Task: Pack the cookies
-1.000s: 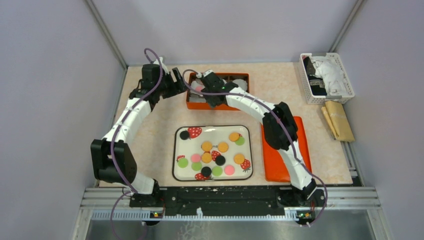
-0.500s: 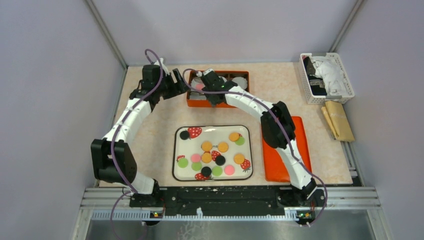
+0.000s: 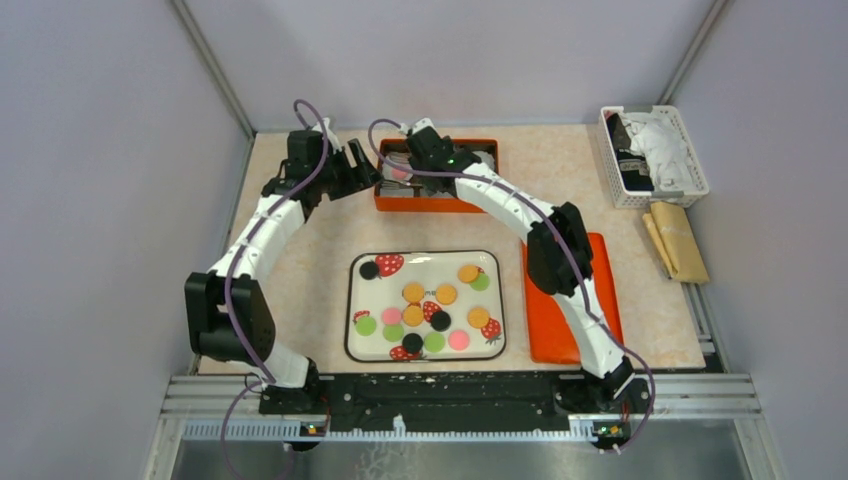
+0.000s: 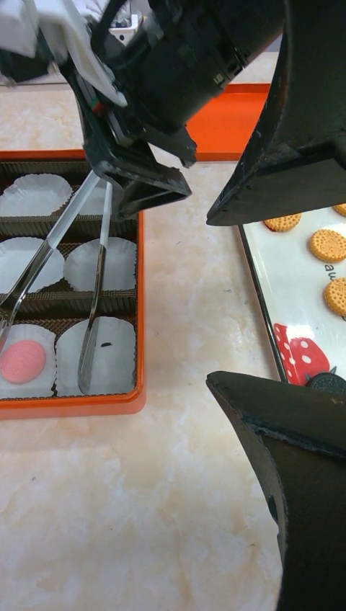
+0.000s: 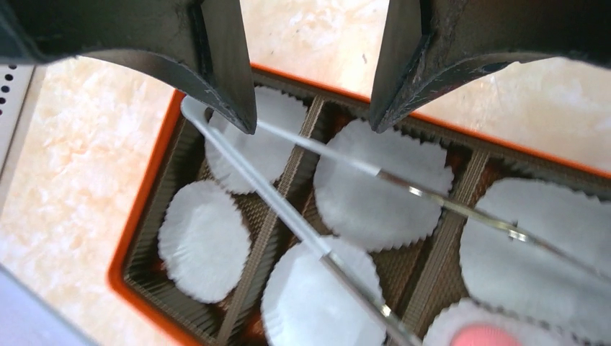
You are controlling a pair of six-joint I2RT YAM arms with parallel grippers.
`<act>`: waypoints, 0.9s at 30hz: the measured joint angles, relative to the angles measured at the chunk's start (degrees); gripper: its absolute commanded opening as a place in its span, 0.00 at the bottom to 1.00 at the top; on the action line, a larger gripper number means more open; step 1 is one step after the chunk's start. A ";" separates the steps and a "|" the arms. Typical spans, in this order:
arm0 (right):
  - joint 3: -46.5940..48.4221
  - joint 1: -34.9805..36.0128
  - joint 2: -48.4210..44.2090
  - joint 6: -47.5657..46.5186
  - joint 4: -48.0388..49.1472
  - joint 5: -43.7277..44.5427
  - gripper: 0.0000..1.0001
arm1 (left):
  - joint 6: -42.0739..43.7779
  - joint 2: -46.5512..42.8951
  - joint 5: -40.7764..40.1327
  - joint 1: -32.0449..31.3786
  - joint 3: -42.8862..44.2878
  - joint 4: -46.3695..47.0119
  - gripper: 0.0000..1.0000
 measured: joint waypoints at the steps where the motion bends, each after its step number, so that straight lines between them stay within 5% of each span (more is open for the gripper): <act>1: 0.48 -0.15 0.00 -0.09 0.31 0.28 0.58 | 0.00 0.02 0.00 -0.02 0.00 0.02 0.80; 20: 0.90 -0.96 3.45 -1.11 2.16 -0.83 0.54 | 0.00 1.36 1.29 -0.02 0.00 0.17 0.80; 27: 1.88 -2.32 6.62 -1.40 3.02 -2.29 0.39 | 0.04 1.36 1.25 0.00 0.00 0.15 0.80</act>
